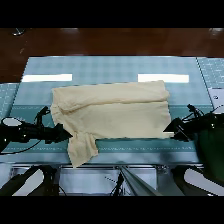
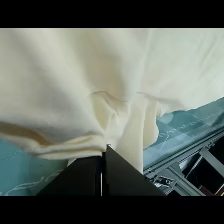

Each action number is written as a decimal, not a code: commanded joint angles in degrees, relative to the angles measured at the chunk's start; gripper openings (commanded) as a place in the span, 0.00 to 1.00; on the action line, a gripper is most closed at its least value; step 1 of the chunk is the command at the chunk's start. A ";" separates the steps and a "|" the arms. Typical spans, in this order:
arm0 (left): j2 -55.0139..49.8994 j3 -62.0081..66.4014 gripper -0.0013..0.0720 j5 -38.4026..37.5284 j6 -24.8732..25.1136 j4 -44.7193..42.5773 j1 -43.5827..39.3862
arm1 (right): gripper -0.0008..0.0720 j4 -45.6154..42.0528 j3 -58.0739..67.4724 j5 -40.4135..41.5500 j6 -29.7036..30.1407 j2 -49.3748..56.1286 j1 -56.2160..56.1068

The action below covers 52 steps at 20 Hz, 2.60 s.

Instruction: Fold the shirts.

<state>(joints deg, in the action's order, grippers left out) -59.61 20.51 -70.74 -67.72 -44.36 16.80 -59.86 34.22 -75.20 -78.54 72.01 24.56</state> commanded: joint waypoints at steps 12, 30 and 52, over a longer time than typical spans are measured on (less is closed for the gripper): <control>0.00 13.11 0.05 -5.97 -0.02 0.35 4.07 | 0.04 8.98 12.37 -0.70 9.79 0.81 -1.57; -45.13 67.95 0.05 -8.98 -12.79 0.85 -2.89 | 0.04 21.22 50.16 5.01 4.42 32.13 -8.00; -20.55 51.47 0.97 -1.14 -12.15 -14.29 8.24 | 0.86 14.82 50.77 -6.14 7.17 29.18 7.67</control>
<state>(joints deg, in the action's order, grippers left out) -91.00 83.20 -82.65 -82.63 -59.40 22.24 -39.51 87.07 -81.60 -71.77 103.09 28.58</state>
